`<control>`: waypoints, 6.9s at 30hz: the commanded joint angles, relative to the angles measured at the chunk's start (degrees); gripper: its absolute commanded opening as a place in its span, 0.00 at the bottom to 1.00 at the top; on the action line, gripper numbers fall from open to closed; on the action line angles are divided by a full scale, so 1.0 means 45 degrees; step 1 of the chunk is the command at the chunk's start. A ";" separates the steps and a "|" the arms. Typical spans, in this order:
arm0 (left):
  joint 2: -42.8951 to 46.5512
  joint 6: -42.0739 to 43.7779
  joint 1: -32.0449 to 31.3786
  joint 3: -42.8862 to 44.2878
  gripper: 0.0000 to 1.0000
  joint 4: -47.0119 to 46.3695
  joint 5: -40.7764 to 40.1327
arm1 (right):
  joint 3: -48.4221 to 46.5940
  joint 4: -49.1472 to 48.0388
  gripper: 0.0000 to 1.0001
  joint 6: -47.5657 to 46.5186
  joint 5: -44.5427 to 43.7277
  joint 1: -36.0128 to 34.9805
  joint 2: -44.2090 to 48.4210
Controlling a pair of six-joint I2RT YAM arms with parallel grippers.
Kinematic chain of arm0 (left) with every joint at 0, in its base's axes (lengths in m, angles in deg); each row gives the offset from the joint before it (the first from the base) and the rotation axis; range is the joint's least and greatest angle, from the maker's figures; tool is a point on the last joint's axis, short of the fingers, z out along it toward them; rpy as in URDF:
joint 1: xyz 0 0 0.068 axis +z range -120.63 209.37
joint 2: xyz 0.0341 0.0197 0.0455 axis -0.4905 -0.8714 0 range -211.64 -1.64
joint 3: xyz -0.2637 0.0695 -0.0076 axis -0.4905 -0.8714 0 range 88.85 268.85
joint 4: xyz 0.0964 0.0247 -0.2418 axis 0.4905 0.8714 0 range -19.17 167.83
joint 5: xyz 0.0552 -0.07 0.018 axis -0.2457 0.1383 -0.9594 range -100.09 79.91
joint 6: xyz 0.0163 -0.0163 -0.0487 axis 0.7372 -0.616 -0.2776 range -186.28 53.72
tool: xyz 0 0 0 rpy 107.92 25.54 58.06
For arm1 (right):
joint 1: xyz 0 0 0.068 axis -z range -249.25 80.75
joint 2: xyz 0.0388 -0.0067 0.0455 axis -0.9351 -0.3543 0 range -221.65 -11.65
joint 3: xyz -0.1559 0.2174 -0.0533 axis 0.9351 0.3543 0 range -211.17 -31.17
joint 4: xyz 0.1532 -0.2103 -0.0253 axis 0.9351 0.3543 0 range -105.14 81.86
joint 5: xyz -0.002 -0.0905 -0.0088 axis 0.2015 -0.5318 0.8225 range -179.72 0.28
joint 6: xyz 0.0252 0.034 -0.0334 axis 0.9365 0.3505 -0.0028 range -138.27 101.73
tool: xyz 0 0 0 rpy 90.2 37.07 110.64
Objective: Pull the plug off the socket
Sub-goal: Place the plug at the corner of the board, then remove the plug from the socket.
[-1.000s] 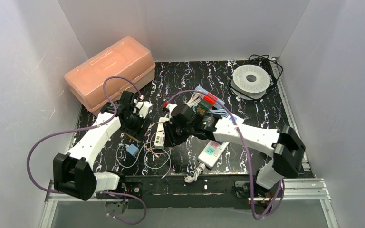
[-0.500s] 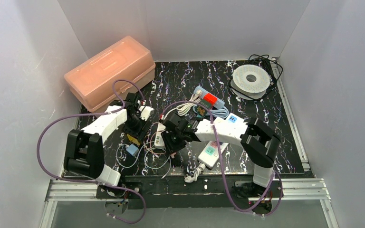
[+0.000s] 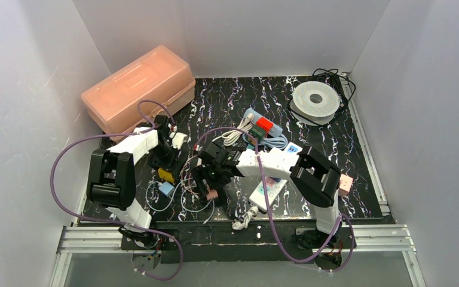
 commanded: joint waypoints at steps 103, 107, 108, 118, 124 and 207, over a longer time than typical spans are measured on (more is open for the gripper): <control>0.6577 -0.1621 -0.0126 0.7028 0.98 0.8794 0.7206 | 0.8952 -0.4169 0.91 -0.0090 -1.1509 0.0293 0.8268; 0.6459 -0.1688 -0.0286 0.7093 0.98 0.8796 0.7177 | 0.9730 -0.6180 0.91 -0.1353 -1.0844 0.0606 0.8913; 0.6434 -0.1683 -0.0318 0.7123 0.98 0.8799 0.7157 | 0.9942 -0.6706 0.91 -0.1616 -1.0510 0.0722 0.9042; 0.6269 -0.1668 -0.0803 0.7263 0.98 0.8795 0.7137 | 1.1235 -0.9505 0.88 -0.2441 -0.8337 0.1260 0.8512; 0.6626 -0.0714 -0.1887 0.6788 0.98 0.8616 0.6781 | 1.1358 -1.0985 0.77 -0.2948 -0.8360 0.1279 0.7861; 0.5352 0.7401 -1.4797 -0.1024 0.00 -0.3923 -0.3389 | 0.5907 -0.1772 0.01 0.3232 -1.1263 -0.1299 1.1989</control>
